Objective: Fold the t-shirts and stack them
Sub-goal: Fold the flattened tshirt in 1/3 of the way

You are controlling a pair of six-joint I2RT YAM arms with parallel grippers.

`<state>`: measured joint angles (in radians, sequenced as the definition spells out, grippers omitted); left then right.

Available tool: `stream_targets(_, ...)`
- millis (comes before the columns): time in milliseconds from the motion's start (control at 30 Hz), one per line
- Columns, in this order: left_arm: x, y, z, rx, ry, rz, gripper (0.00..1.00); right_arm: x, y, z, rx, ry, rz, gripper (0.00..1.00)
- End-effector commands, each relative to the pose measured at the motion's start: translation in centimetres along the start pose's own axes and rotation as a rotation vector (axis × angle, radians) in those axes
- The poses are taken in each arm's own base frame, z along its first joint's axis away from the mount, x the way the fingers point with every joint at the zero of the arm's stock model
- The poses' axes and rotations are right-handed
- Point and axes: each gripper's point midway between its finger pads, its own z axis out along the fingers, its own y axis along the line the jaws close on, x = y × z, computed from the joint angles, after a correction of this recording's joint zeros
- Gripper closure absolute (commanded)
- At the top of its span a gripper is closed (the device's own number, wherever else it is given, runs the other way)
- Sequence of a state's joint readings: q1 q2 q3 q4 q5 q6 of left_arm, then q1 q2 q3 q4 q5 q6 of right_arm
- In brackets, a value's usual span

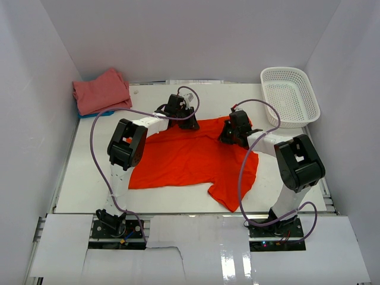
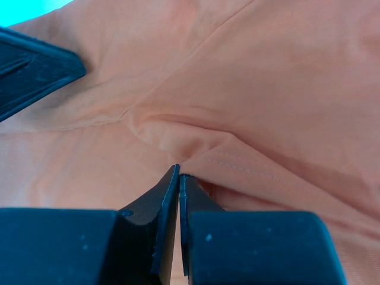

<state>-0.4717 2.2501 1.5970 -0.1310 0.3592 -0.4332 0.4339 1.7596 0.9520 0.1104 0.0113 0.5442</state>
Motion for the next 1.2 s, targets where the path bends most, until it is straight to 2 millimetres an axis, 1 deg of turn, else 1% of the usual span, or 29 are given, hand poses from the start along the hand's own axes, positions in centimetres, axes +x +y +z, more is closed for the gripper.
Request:
stream_targets(0, 1.2, 0.0, -0.3, -0.031, 0.043, 0.011, 0.65, -1.3, 2.8, -1.0, -0.085, -0.005, 0.069, 0.92)
stream_targets(33, 1.2, 0.1, -0.3, -0.034, 0.043, 0.011, 0.65, -0.9, 3.0, -0.9, -0.094, 0.02, 0.086, 0.92)
stream_targets(133, 1.2, 0.2, -0.3, -0.04, 0.044, 0.011, 0.65, -0.3, 3.4, -0.8, -0.106, 0.055, 0.15, 0.92)
stream_targets(267, 1.0, 0.2, -0.5, -0.044, 0.039, 0.017, 0.65, 0.7, 3.7, -1.2, -0.109, 0.104, 0.221, 0.92)
stream_targets(400, 0.9, 0.0, -0.6, -0.041, 0.039, 0.016, 0.65, 1.3, 4.2, -1.7, -0.119, 0.145, 0.292, 0.92)
stream_targets(467, 0.8, -0.1, -0.7, -0.039, 0.038, 0.015, 0.65, 1.5, 4.5, -1.8, -0.138, 0.168, 0.324, 0.85)
stream_targets(500, 0.7, -0.2, -0.8, -0.038, 0.035, 0.018, 0.65, 1.7, 4.9, -1.9, -0.15, 0.191, 0.335, 0.76)
stream_targets(567, 0.7, -0.2, -0.8, -0.036, 0.036, 0.018, 0.65, 1.6, 5.1, -1.7, -0.156, 0.199, 0.347, 0.69)
stream_targets(600, 0.8, -0.2, -0.7, -0.037, 0.037, 0.017, 0.65, 1.7, 5.1, -1.7, -0.151, 0.204, 0.348, 0.63)
stream_targets(633, 0.8, -0.2, -0.7, -0.036, 0.039, 0.017, 0.65, 2.0, 4.7, -2.0, -0.129, 0.219, 0.352, 0.61)
stream_targets(733, 0.7, -0.2, -0.7, -0.035, 0.037, 0.022, 0.65, 1.9, 4.1, -2.3, -0.093, 0.213, 0.323, 0.57)
stream_targets(767, 0.6, -0.2, -0.7, -0.035, 0.035, 0.024, 0.65, 1.2, 4.0, -2.7, -0.081, 0.188, 0.291, 0.53)
stream_targets(800, 0.6, -0.2, -0.7, -0.035, 0.035, 0.024, 0.65, 1.0, 3.8, -3.0, -0.065, 0.186, 0.277, 0.52)
stream_targets(833, 0.7, -0.2, -0.6, -0.037, 0.037, 0.023, 0.65, 0.9, 3.7, -3.7, -0.053, 0.184, 0.259, 0.52)
stream_targets(900, 0.4, -0.3, -0.6, -0.03, 0.034, 0.025, 0.65, 0.6, 3.4, -4.7, -0.034, 0.176, 0.221, 0.52)
stream_targets(933, 0.5, -0.3, -0.6, -0.031, 0.036, 0.023, 0.65, 0.1, 3.8, -5.6, -0.05, 0.16, 0.207, 0.52)
stream_targets(1000, 0.4, -0.3, -0.5, -0.031, 0.035, 0.025, 0.65, 0.4, 3.4, -6.7, -0.039, 0.167, 0.183, 0.52)
stream_targets(1033, 0.3, -0.4, -0.5, -0.031, 0.035, 0.023, 0.65, -0.4, 3.5, -7.6, -0.045, 0.132, 0.153, 0.52)
stream_targets(1067, 0.3, -0.4, -0.5, -0.03, 0.034, 0.025, 0.65, -0.7, 3.3, -8.0, -0.033, 0.112, 0.135, 0.53)
stream_targets(1100, 0.1, -0.5, -0.6, -0.027, 0.031, 0.027, 0.64, -1.7, 3.4, -8.6, -0.032, 0.077, 0.107, 0.53)
stream_targets(1133, 0.2, -0.5, -0.5, -0.028, 0.033, 0.023, 0.65, -2.1, 3.3, -8.7, -0.028, 0.059, 0.07, 0.53)
stream_targets(1167, 0.2, -0.5, -0.5, -0.028, 0.033, 0.023, 0.65, -2.7, 2.8, -8.6, -0.005, 0.035, 0.035, 0.53)
